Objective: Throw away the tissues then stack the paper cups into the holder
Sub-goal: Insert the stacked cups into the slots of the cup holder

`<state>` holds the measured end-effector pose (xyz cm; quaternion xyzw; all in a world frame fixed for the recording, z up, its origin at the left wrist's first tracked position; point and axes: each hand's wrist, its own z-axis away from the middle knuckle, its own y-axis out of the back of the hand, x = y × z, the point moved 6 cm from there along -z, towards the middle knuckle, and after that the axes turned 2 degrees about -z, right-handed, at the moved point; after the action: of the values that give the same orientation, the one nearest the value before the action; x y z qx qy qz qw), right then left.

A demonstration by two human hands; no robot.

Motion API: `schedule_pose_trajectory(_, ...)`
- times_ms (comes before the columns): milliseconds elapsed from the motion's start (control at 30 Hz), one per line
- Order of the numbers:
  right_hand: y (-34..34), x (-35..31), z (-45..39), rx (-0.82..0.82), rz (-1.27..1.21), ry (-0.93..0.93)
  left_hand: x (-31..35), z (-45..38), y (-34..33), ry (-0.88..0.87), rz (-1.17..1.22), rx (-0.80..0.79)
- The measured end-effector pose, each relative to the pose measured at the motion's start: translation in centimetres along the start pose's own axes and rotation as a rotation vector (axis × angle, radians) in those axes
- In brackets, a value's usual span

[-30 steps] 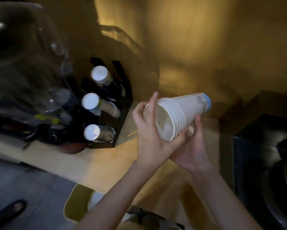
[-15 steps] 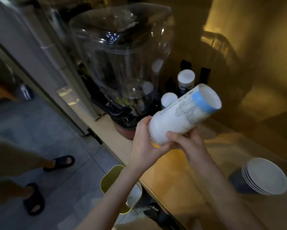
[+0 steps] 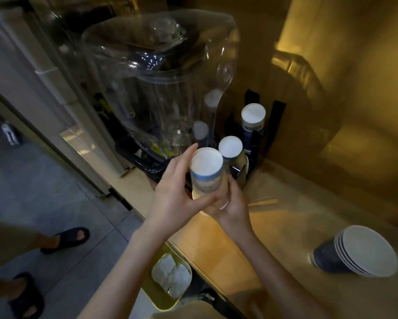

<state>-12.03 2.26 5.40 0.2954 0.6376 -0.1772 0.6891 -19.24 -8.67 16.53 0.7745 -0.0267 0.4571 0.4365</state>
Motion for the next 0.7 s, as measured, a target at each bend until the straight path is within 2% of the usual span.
schedule_pose_trajectory(167,0.7,-2.8,-0.5,0.041,0.001,0.063,2.4,-0.1,1.7,-0.185,-0.135,0.155)
schedule_pose_trajectory(333,0.6,-4.3,-1.6,0.03,0.046,0.107,2.8,-1.2,2.2,-0.192,-0.145,0.212)
schedule_pose_trajectory(600,-0.8,-0.2,-2.7,-0.008,0.23,0.001,-1.3,-1.4,-0.1,-0.129,-0.221,0.139)
schedule_pose_trajectory(700,-0.9,1.6,-2.8,-0.058,0.206,-0.067,-2.6,-1.6,-1.2,-0.064,-0.24,0.072)
